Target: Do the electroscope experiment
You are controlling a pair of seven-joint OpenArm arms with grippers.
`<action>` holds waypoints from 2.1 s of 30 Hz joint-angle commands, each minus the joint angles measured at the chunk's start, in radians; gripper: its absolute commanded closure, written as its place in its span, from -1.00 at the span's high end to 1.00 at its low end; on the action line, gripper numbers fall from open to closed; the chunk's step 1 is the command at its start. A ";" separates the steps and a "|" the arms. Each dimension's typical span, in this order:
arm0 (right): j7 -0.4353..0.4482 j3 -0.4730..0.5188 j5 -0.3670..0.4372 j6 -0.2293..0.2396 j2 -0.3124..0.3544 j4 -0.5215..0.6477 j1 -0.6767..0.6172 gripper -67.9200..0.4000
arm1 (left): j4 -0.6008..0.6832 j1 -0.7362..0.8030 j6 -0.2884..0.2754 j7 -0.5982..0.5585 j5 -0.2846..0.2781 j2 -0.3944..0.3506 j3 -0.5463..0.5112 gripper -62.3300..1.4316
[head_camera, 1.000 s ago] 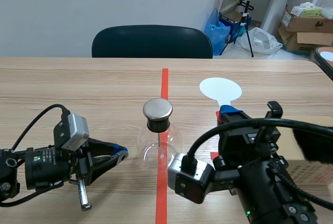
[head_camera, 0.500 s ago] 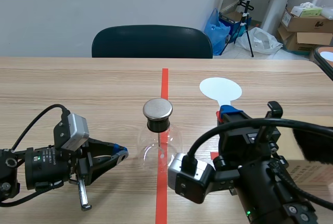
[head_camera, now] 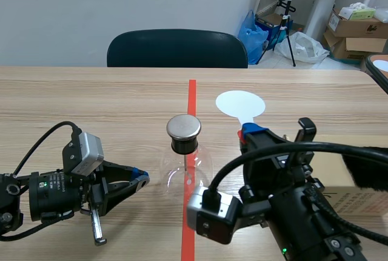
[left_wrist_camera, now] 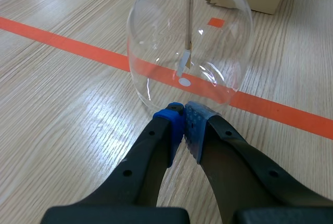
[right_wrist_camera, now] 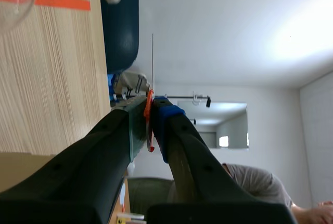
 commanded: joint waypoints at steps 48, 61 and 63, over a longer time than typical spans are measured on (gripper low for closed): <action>0.356 0.019 -0.001 0.005 0.011 -0.002 0.023 -0.94 | 0.015 -0.005 -0.002 -0.019 -0.013 0.002 -0.001 -0.84; 0.122 0.019 -0.001 0.005 0.011 -0.002 0.023 -0.94 | 0.015 -0.005 -0.002 -0.019 -0.013 0.002 -0.001 -0.84; 0.079 0.024 -0.001 0.005 0.011 -0.002 0.023 -0.94 | 0.015 -0.005 -0.002 -0.019 -0.013 0.002 -0.001 -0.84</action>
